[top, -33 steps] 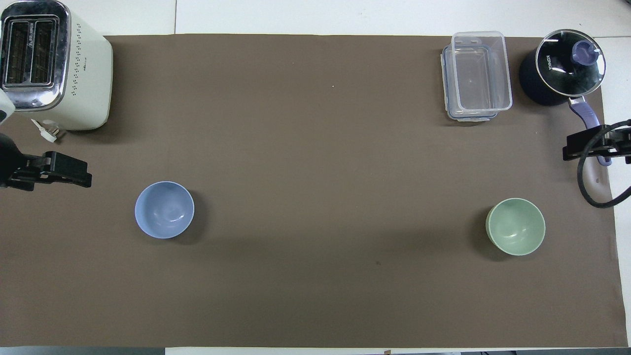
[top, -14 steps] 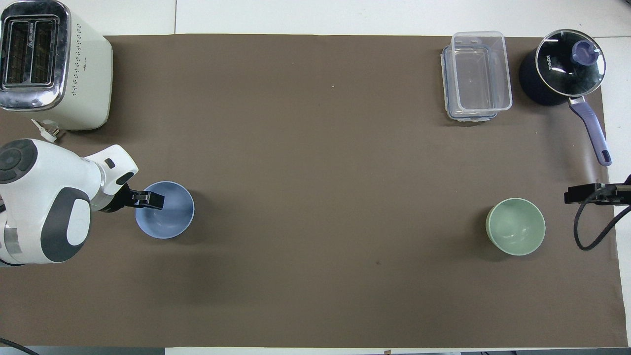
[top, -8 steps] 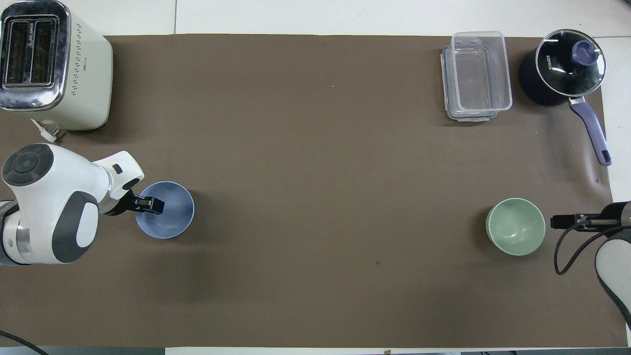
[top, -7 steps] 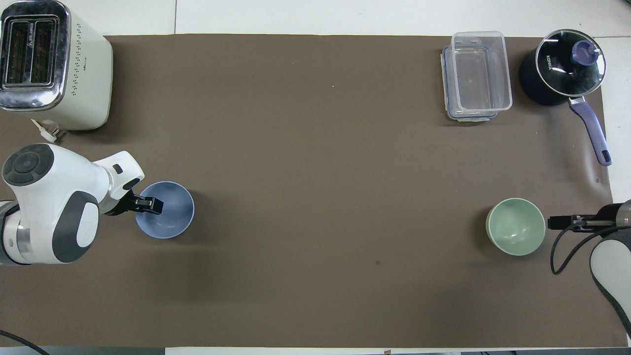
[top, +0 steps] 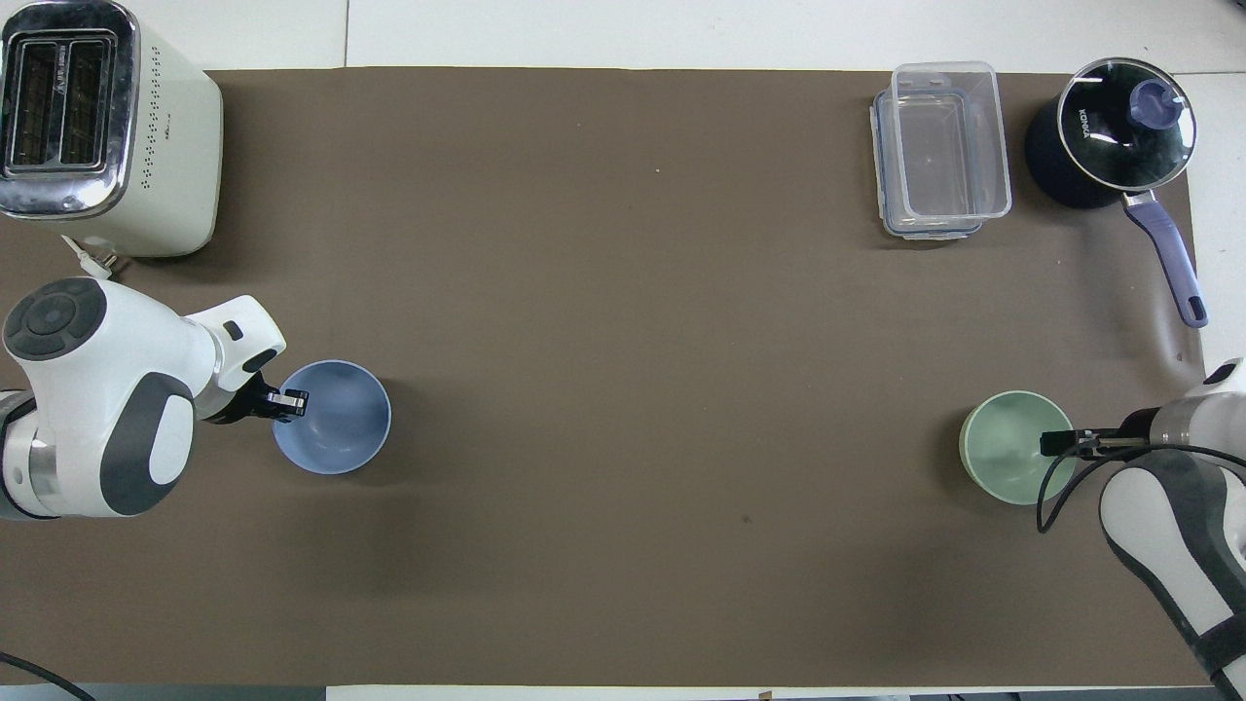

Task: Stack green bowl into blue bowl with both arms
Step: 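Grasp the blue bowl with the left gripper while the right gripper reaches the green bowl, then slide the blue bowl toward the table center while the right gripper grips the green bowl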

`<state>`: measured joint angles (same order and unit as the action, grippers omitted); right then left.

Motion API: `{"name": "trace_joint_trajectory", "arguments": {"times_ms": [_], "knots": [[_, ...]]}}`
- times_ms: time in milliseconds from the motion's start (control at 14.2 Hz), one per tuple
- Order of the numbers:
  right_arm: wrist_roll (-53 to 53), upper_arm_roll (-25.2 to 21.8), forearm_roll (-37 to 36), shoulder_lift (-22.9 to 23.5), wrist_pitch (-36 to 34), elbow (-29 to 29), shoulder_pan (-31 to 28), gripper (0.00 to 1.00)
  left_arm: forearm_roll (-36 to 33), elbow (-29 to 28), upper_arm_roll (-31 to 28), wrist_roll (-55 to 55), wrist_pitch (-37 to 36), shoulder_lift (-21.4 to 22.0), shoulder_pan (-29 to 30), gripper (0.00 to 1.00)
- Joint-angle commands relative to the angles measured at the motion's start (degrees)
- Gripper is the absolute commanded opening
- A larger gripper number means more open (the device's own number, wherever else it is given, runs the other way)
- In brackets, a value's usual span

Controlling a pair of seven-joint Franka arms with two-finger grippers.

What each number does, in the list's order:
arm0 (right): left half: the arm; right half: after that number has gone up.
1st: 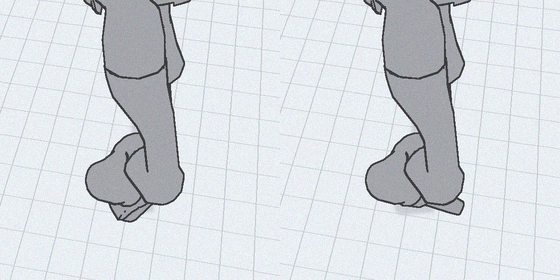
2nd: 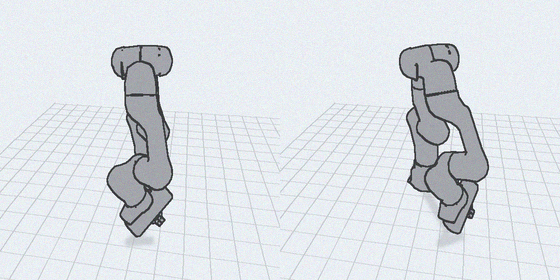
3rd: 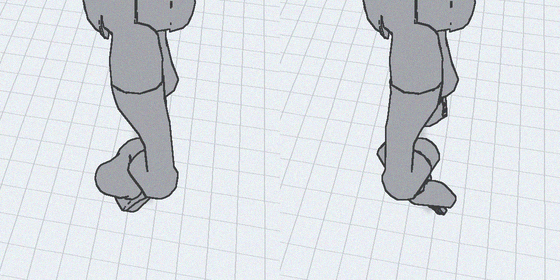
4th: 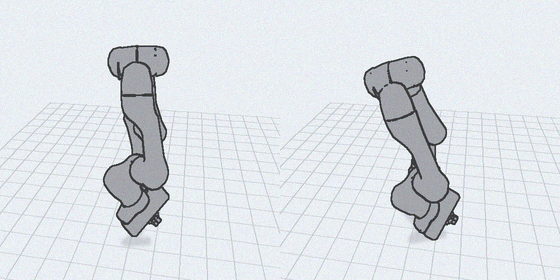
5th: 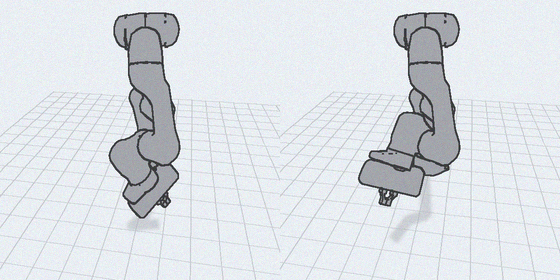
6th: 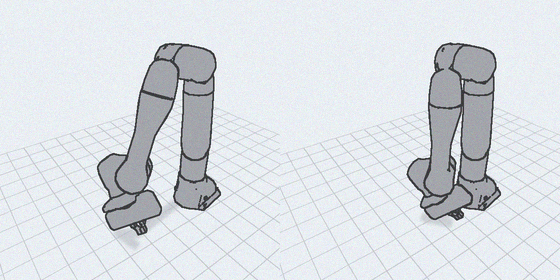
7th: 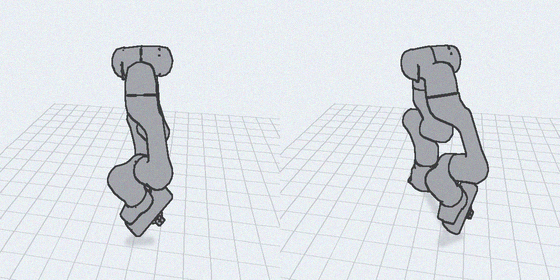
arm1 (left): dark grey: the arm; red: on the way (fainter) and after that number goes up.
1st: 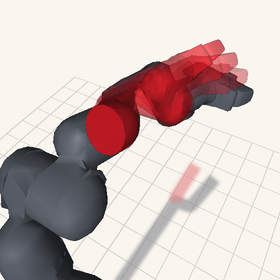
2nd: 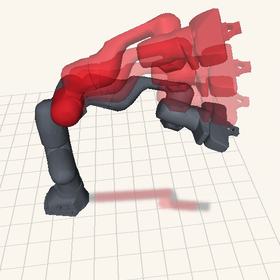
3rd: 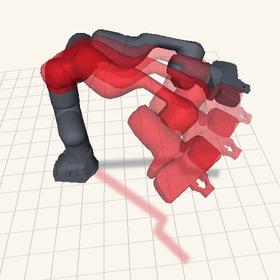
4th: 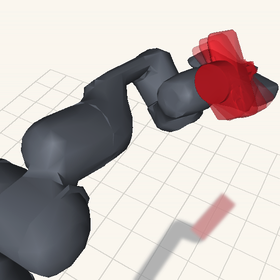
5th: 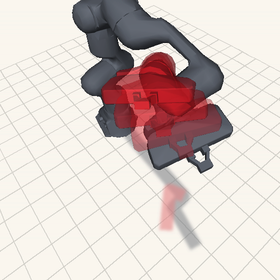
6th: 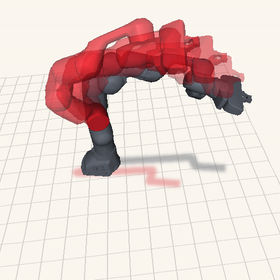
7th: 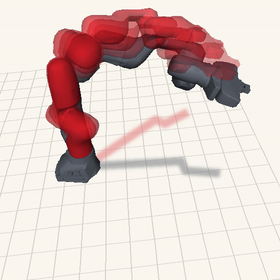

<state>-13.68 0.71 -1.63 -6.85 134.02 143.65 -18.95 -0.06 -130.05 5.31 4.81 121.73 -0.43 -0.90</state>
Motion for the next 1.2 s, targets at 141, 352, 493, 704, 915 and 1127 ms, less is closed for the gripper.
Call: {"name": "trace_joint_trajectory", "arguments": {"times_ms": [141,352,493,704,915,1127], "knots": [[-1.2,0.4,2.6,-0.5,0.8,0.5,0.0,0.0,7.0,18.4,0.1,-7.7,-14.3,-5.4,-8.1,0.0],[-1.6,0.4,7.5,-0.5,0.3,0.5,0.0,0.0,10.3,18.0,0.1,-21.4,-9.3,-5.9,-20.1,0.0],[-2.2,0.4,7.5,-0.5,0.2,0.2,0.0,0.0,12.1,17.0,0.1,-27.5,-4.5,-8.3,-27.0,0.0],[-3.3,0.4,7.5,-1.0,-0.5,-0.9,-0.1,0.0,14.9,16.8,0.1,-29.0,-1.4,-11.5,-30.8,0.0],[-3.1,0.9,7.5,-1.5,-7.3,-7.2,0.0,0.0,15.2,16.8,0.1,-29.0,0.5,-14.2,-31.7,0.0],[-2.6,1.2,7.6,-2.5,-11.1,-12.4,2.1,0.0,15.2,16.8,0.1,-28.9,1.1,-15.0,-32.5,0.0]]}}
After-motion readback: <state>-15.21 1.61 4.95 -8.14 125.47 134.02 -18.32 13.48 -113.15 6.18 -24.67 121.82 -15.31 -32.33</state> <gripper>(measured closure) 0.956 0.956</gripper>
